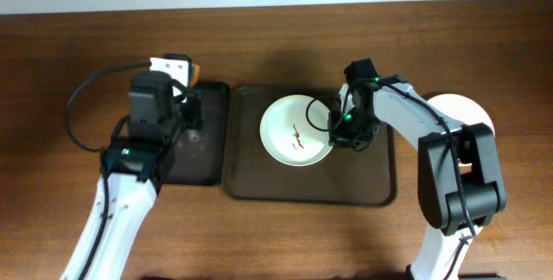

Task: Clean dirty plates on tray and stack at the side
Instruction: 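Scrub the stained plate with the sponge in the left gripper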

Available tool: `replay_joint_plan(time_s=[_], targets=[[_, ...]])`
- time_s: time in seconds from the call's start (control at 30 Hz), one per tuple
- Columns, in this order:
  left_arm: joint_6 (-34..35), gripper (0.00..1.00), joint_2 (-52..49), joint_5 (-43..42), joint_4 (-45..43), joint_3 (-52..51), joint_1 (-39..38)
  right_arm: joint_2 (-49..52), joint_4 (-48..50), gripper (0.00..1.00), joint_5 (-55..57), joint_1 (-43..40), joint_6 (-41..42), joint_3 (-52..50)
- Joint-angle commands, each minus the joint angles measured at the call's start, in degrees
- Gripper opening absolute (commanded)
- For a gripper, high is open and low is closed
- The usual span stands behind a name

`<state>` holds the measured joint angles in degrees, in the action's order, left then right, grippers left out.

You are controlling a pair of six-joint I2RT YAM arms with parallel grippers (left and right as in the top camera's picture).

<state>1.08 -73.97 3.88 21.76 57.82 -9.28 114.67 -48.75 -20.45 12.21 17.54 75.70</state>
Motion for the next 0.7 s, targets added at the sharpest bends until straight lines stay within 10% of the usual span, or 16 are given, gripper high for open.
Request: replay_joint_plan(time_s=[0.0,0.43,0.67], targets=[[-0.2,0.0,-7.1,-0.3,2.4,0.1,0.3,0.8,0.2,0.11,0.7,0.2,-0.6,0.2],[-0.2,0.0,-18.6,-4.1,9.4,0.1,0.3,0.8,0.2,0.1,0.7,0.2,-0.6,0.2],[-0.2,0.0,-15.7,-33.6,5.5,1.0,0.3,0.8,0.3,0.05,0.5,1.7,-2.8,0.2]])
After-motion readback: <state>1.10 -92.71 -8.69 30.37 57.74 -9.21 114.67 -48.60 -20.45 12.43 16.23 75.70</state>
